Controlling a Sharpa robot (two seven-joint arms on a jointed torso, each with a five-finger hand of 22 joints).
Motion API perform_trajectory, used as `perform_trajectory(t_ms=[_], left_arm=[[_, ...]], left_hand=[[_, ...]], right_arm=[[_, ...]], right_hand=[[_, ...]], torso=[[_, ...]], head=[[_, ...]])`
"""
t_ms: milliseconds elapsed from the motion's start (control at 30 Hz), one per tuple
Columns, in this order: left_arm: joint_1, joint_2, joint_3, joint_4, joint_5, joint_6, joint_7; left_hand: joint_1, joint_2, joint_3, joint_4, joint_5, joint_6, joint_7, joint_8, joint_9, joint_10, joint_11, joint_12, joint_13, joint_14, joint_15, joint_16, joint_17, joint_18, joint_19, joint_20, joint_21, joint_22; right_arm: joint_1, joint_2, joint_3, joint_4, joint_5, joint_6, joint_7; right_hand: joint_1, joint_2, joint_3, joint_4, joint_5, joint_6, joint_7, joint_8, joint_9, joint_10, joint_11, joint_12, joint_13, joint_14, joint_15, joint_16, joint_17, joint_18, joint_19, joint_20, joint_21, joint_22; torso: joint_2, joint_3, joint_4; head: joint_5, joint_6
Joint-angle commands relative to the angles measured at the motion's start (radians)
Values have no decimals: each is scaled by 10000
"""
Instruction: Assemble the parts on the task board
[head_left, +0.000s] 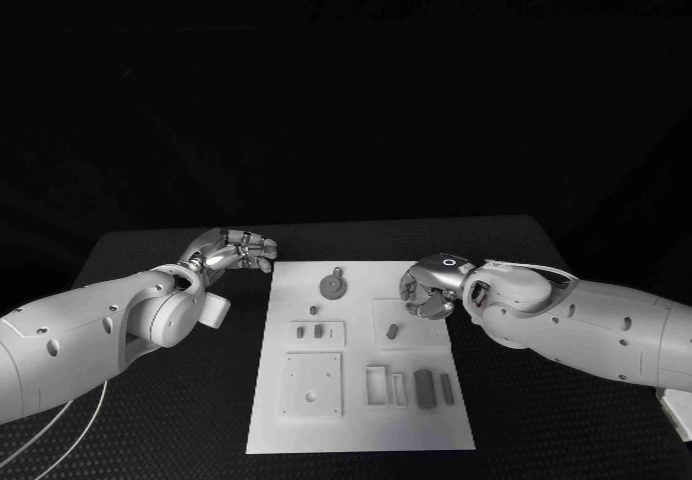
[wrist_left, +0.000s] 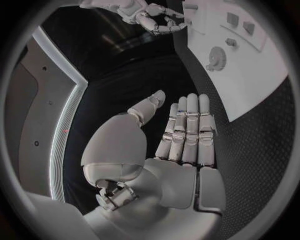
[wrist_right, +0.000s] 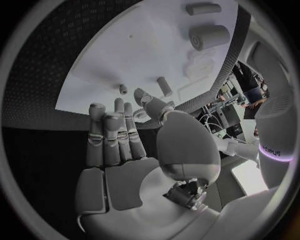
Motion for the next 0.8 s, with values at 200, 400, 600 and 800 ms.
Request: perform_trajectory(t_ms=[200,400,600,800], left_arm=[[11,44,8,61,293,161,195],[11,35,8,82,294,167,193],[11,20,8,61,300,172,167],[11,30,8,58,300,189,156]], left_hand=[[-120,30,-100,-14,-56,-44,7,39,-24,-127,13,-18,-30,-4,77,-118,40,-77,11,97,-80,-33],[-133,36,-127,-10,-56,-55,11,41,-34,-173,31,-24,-45,-2,86,-168,68,-75,7,107,-108,-46],[-150,42,-148,-4,-56,-65,15,40,-43,-206,45,-26,-56,-1,92,-203,91,-75,5,114,-129,-55],[-159,49,-159,0,-55,-73,18,40,-49,-226,52,-25,-62,4,94,-226,109,-72,7,117,-142,-61]], right_arm=[[-132,177,-24,-288,-1029,64,-663],[-193,289,-29,-396,-1242,-156,-800],[-244,397,-33,-497,-1230,-67,-738],[-334,492,-36,-550,-1125,21,-671]], right_hand=[[-64,-215,-58,48,24,-65,12,-21,-12,177,85,-146,-90,43,7,28,-27,310,92,-17,16,-21],[-71,-278,-45,56,23,-118,33,-55,-31,164,102,-220,-140,36,24,20,-31,310,98,-19,-5,-30],[-69,-284,-39,58,24,-122,35,-58,-34,168,104,-230,-148,34,26,19,-32,310,100,-20,-8,-32],[-46,-212,-7,73,24,-96,24,-46,-35,240,94,-239,-162,40,18,22,-32,310,115,-24,-18,-38]], torso=[[-17,-36,37],[-1,-7,31],[-10,7,20],[-7,4,12]], head=[[100,-121],[165,-164],[206,-189],[266,-243]])
